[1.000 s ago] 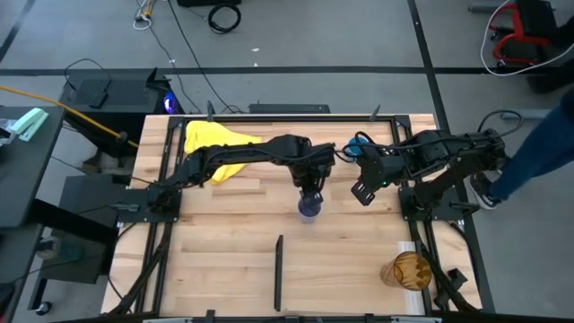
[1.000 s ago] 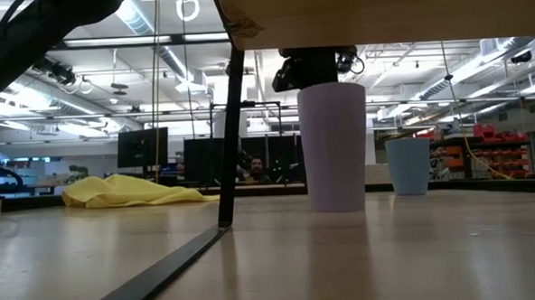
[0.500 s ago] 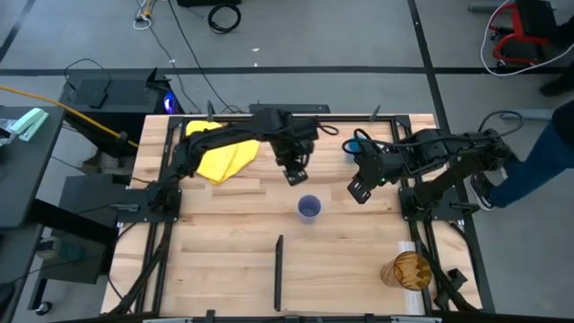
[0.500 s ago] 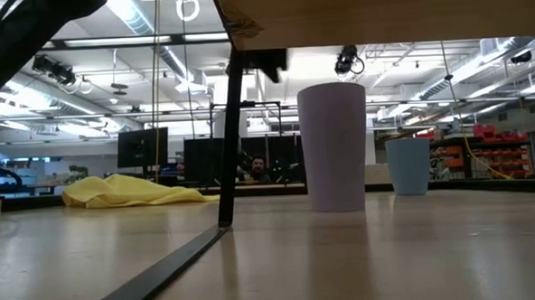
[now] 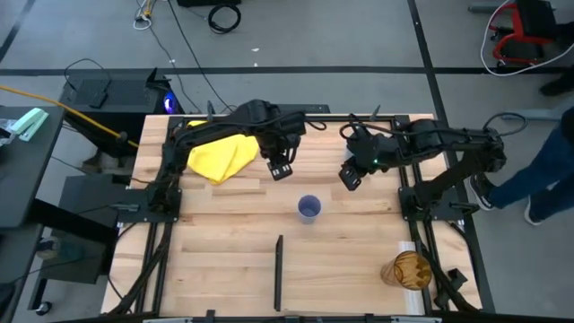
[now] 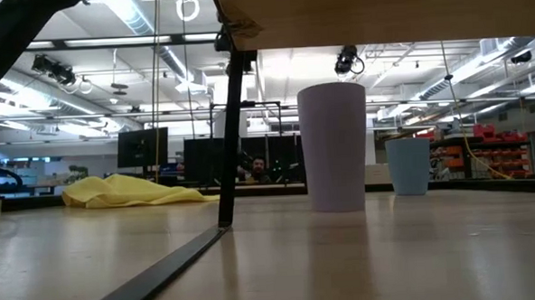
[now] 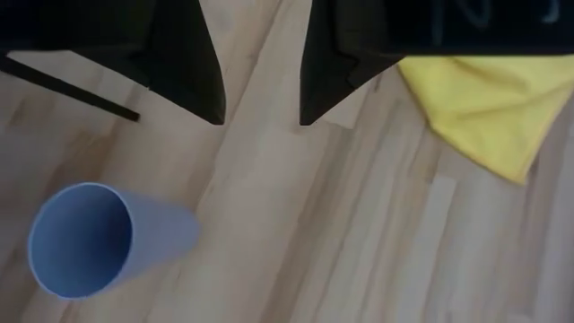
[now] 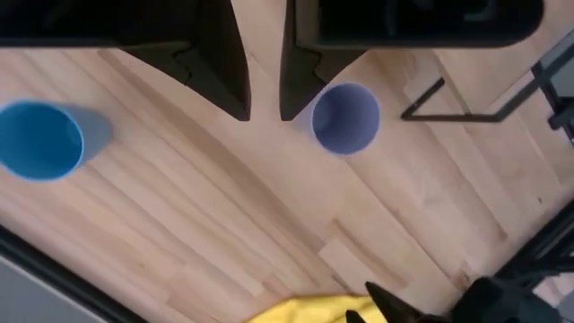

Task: Stack small to large cups/mugs on shelf
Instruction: Put the purple cup on the shelf

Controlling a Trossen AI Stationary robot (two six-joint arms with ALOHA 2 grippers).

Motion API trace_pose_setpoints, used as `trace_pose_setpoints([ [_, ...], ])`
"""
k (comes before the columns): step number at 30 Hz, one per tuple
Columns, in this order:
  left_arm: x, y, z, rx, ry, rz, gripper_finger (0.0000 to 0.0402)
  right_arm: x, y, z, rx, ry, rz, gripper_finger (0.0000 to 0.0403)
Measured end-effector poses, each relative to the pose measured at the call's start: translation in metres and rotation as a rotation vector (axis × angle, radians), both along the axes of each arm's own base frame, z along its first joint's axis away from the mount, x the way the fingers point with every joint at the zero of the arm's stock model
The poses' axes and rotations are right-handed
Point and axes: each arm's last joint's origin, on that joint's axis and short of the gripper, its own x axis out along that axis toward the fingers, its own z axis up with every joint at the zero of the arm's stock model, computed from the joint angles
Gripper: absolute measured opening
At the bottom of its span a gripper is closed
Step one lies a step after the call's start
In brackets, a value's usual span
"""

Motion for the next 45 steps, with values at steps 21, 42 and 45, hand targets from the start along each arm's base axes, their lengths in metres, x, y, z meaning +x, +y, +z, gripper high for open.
trace_pose_setpoints([
  [21,-0.059,0.104,0.025,0.102,-0.039,0.195,0.0140,0.055,-0.013,-0.037,0.051,0.135,0.073,0.0095],
  [42,-0.119,0.135,0.038,0.042,-0.062,0.366,0.0114,0.079,-0.009,-0.054,0.134,0.142,0.098,0.0093],
  [45,-0.129,0.102,0.018,0.023,0.053,0.311,0.0112,0.083,-0.008,-0.059,0.141,0.157,0.104,0.0095],
])
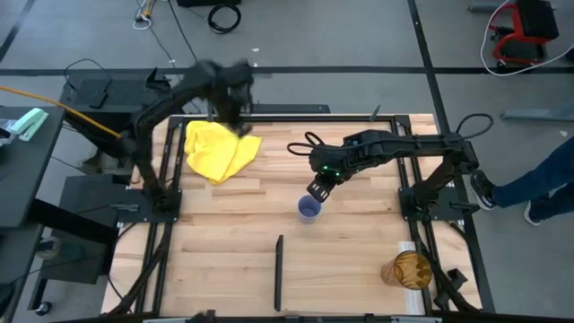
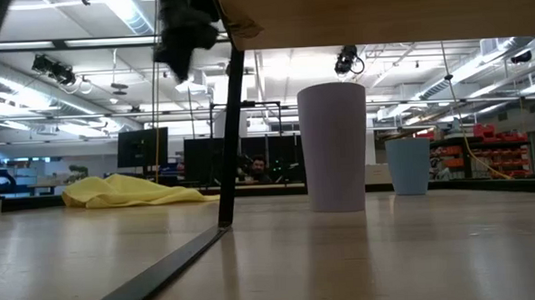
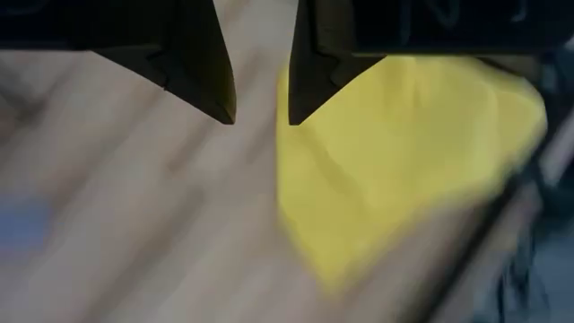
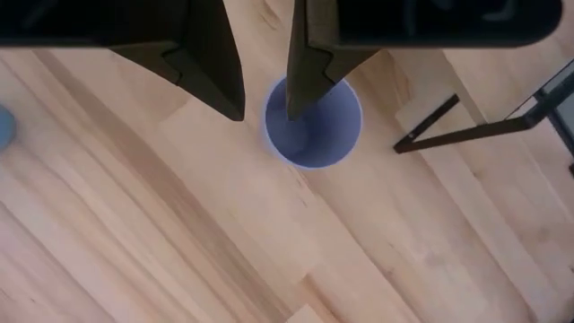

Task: Stack small to large cups/mugs on shelf
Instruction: Put the purple cup on the shelf

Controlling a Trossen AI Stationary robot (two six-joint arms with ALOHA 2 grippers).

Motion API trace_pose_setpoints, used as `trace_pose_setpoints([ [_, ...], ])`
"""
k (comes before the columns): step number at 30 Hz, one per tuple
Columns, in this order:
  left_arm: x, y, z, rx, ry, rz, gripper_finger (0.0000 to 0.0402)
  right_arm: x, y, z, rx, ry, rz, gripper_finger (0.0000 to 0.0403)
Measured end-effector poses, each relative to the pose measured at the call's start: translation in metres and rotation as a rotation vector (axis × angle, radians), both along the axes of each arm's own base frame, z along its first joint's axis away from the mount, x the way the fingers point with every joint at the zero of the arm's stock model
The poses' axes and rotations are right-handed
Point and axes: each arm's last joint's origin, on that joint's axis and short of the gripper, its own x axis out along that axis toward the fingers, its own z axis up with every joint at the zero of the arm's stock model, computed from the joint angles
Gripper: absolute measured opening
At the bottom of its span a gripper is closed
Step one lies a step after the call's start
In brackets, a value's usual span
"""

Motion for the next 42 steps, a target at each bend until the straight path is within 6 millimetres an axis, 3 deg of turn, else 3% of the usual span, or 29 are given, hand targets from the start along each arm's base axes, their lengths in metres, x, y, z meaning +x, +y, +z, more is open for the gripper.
trace_pose_setpoints([
  [4,-0.029,-0.045,-0.018,-0.002,0.060,0.021,0.0115,0.001,0.000,-0.001,-0.011,0.005,0.033,0.0095],
  [10,-0.073,-0.105,-0.041,0.020,-0.084,0.093,0.0118,0.006,0.000,-0.011,-0.028,0.052,0.075,0.0095],
  [17,-0.103,-0.150,-0.066,-0.030,-0.252,0.199,0.0111,0.010,0.002,-0.051,0.017,0.184,0.098,0.0094],
  [20,-0.106,-0.163,-0.080,-0.063,-0.277,0.203,0.0111,0.010,0.002,-0.063,0.023,0.192,0.094,0.0095],
  [28,-0.108,-0.187,-0.116,-0.126,-0.221,0.206,0.0115,0.017,0.007,-0.069,0.075,0.124,0.094,0.0096],
  [42,-0.093,-0.201,-0.120,-0.169,-0.385,0.165,0.0115,0.015,0.005,-0.091,0.076,0.144,0.074,0.0094],
])
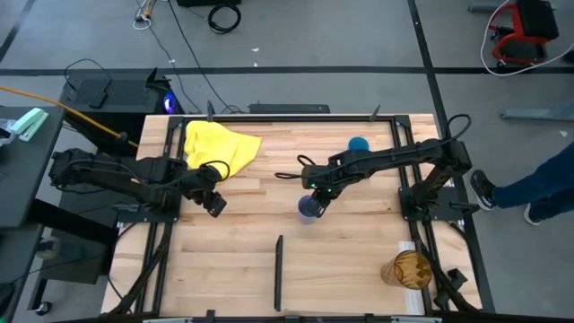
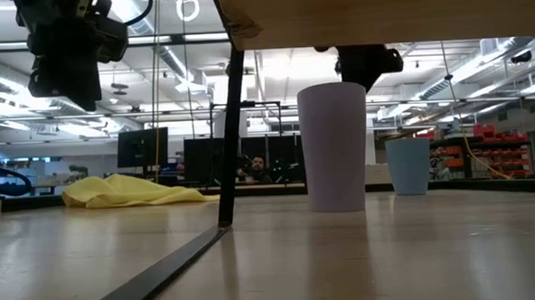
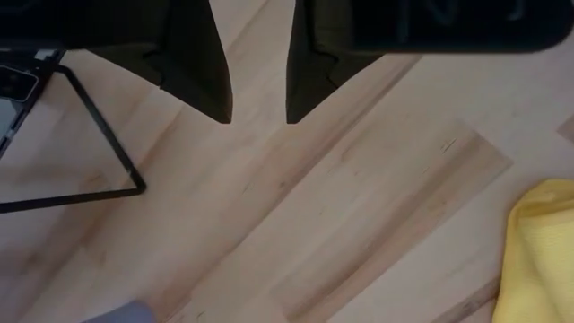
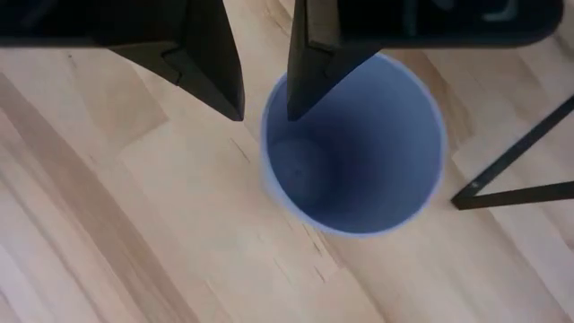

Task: Stack small to large cups/mugs on shelf
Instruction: Put the purple cup on the shelf

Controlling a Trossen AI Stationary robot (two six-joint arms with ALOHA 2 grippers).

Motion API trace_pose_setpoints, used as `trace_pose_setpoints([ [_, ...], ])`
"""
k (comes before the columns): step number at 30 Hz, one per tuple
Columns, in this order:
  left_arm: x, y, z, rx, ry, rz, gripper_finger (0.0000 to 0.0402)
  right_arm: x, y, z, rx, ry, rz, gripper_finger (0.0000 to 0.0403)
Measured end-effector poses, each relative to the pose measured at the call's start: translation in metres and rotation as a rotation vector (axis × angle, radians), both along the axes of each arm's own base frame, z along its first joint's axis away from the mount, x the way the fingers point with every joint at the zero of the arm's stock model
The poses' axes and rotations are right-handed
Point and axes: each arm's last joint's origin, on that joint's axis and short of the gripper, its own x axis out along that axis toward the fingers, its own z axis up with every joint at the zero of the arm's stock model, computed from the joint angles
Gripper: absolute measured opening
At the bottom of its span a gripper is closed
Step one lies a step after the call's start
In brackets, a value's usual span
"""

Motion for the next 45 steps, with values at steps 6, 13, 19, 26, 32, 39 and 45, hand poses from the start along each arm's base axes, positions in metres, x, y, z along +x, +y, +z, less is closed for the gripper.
trace_pose_setpoints([
  [6,0.001,0.000,0.001,-0.005,-0.010,0.008,0.0111,0.000,0.000,-0.014,0.013,-0.010,-0.016,0.0094],
  [13,0.001,0.000,0.001,-0.010,-0.009,0.016,0.0114,0.000,-0.002,-0.025,0.019,-0.024,-0.039,0.0094],
  [19,0.001,0.000,0.000,-0.002,-0.009,0.021,0.0108,0.001,-0.005,-0.025,0.023,-0.031,-0.066,0.0076],
  [26,0.001,0.001,0.000,0.017,-0.011,0.033,0.0107,0.001,-0.008,-0.025,0.021,-0.031,-0.074,0.0009],
  [32,0.001,0.001,0.000,0.029,-0.012,0.039,0.0107,0.001,-0.010,-0.016,0.016,-0.019,-0.058,0.0008],
  [39,0.001,0.002,0.001,0.051,-0.014,0.041,0.0107,-0.004,-0.010,0.069,-0.003,-0.028,0.012,0.0005],
  [45,0.001,0.002,0.001,0.054,-0.014,0.043,0.0107,-0.039,-0.002,0.170,-0.006,-0.160,0.036,0.0003],
])
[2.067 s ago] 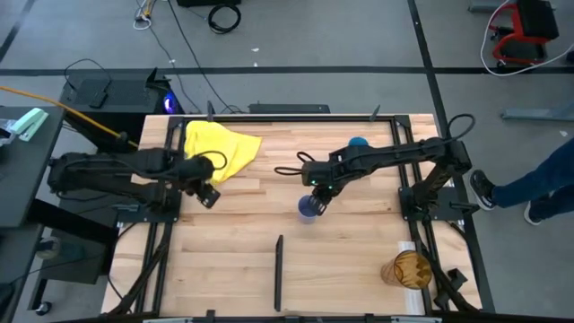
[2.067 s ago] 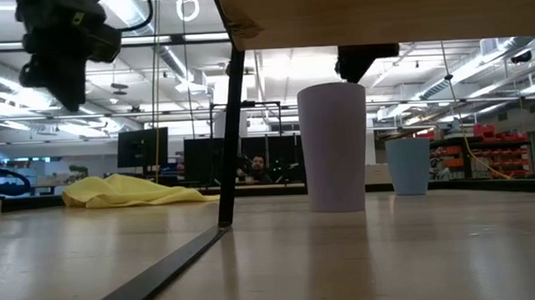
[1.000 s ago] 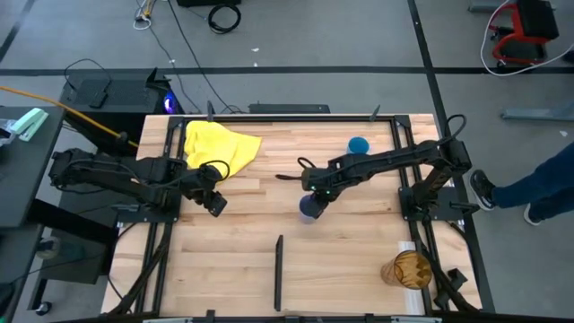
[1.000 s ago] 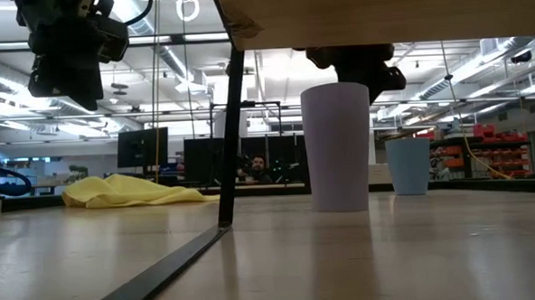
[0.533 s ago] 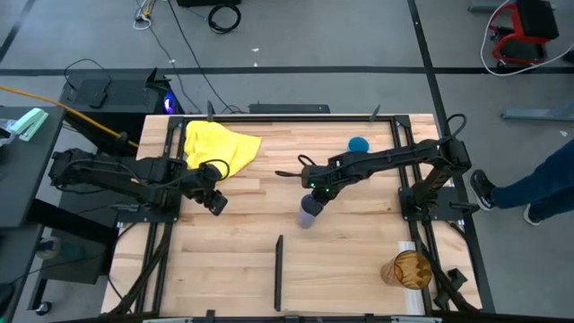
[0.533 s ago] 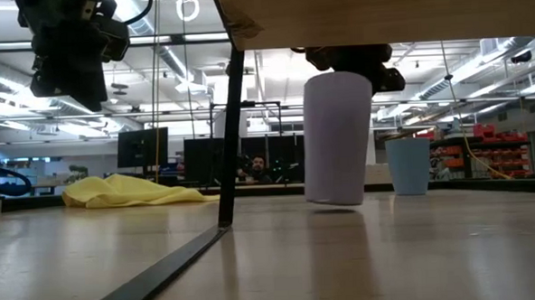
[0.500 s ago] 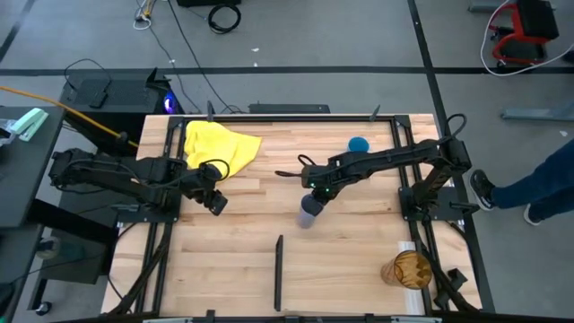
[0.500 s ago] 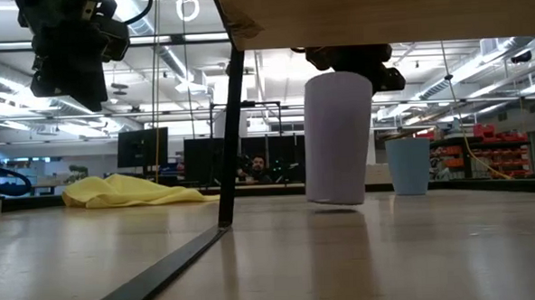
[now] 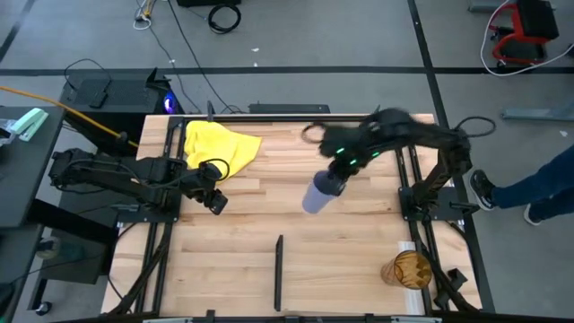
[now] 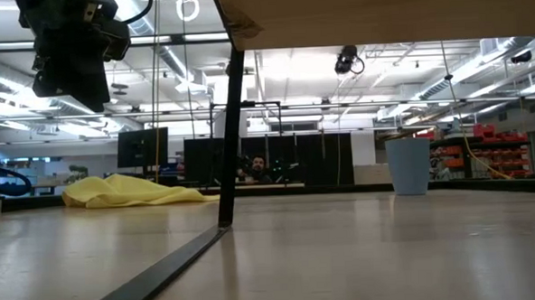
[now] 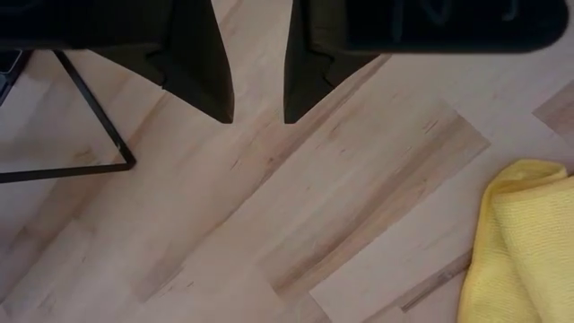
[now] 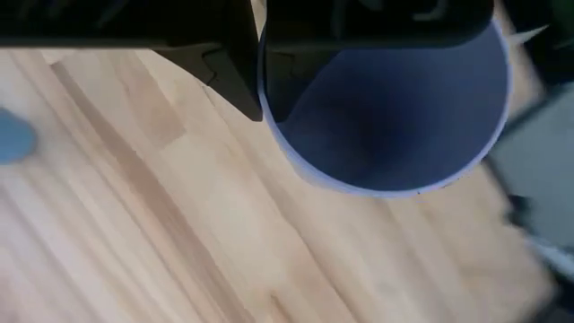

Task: Stack small to large cups/mugs on shelf
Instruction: Put the purple cup on the shelf

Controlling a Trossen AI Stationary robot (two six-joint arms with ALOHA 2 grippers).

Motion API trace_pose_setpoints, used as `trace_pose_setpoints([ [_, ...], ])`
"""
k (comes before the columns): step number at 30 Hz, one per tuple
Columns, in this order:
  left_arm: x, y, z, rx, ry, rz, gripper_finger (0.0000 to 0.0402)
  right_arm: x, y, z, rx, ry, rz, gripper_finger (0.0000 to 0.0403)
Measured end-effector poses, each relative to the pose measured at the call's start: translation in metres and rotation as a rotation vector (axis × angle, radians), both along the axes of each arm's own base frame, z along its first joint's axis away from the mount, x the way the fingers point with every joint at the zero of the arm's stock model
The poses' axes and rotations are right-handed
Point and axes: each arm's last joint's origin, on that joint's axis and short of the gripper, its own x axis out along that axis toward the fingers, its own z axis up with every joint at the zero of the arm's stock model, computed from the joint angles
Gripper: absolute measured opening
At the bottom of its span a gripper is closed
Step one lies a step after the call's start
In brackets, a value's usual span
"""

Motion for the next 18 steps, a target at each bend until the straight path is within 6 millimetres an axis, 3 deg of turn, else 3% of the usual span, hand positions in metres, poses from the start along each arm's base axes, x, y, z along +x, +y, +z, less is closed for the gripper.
trace_pose_setpoints([
  [3,0.000,0.000,0.000,0.003,0.000,0.002,0.0107,-0.019,0.006,0.037,0.015,-0.161,0.019,0.0002],
  [7,0.000,0.000,0.000,0.003,-0.002,0.002,0.0107,-0.046,0.021,0.066,0.057,-0.284,0.060,0.0002],
  [18,0.001,0.000,0.001,0.002,-0.010,0.003,0.0107,-0.082,0.090,0.076,0.106,-0.318,0.232,0.0002],
])
